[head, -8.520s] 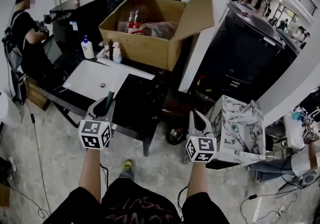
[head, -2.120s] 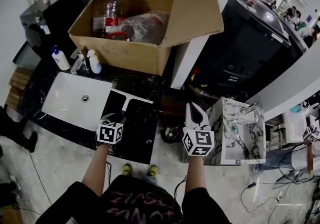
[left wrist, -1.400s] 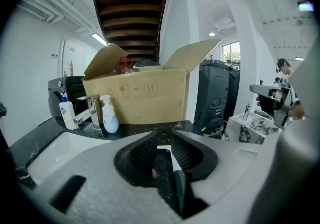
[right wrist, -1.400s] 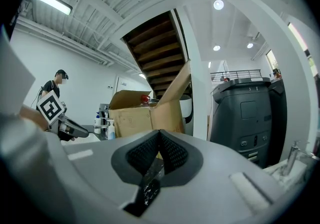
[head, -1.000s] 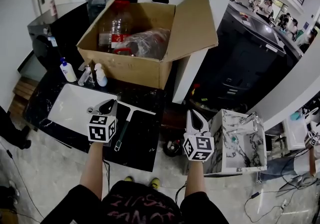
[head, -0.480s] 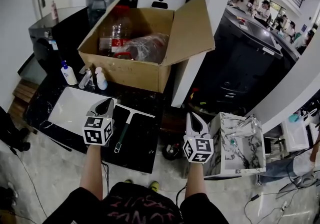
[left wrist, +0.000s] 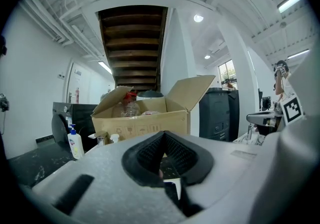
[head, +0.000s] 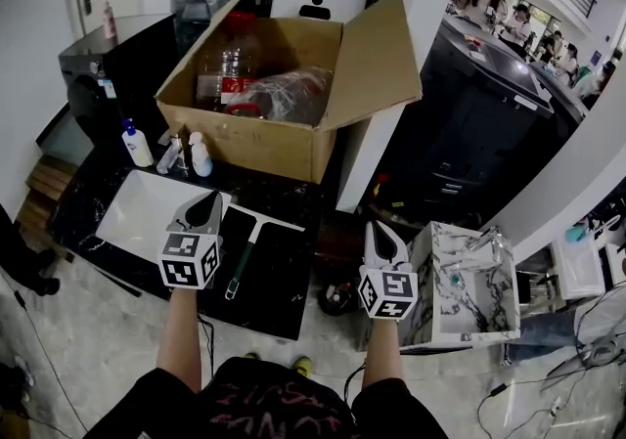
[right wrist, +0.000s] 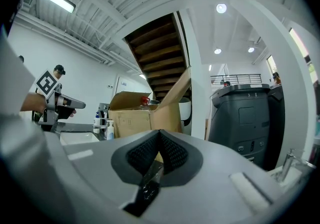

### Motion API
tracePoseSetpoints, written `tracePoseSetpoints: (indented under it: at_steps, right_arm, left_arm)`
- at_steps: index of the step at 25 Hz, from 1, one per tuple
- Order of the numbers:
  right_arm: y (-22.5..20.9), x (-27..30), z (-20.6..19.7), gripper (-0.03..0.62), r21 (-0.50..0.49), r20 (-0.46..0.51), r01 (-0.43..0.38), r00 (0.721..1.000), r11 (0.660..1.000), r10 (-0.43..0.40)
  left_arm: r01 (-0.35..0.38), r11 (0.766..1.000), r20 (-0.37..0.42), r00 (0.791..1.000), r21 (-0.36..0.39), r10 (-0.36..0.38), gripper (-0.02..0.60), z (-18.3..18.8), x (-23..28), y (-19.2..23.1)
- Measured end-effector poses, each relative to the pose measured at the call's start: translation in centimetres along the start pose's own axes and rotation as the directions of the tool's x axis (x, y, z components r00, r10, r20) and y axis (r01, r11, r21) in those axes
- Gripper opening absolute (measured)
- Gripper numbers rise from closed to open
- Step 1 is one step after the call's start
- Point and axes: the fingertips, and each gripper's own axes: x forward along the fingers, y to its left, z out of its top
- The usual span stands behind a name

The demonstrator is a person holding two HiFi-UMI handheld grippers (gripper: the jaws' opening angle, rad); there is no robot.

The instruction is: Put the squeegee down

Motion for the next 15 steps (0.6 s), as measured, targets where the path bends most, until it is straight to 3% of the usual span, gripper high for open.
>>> tracePoseSetpoints:
  at_steps: [15]
  right_arm:
    - [0.2, -0.1, 0.9, 0.008, -0.016, 0.005, 0.006, 1.000, 1.000, -0.005]
  left_arm:
    - [0.012, 1.000, 0.055, 0.998, 0.026, -0.014, 0.000, 1.6, -0.6, 0.1]
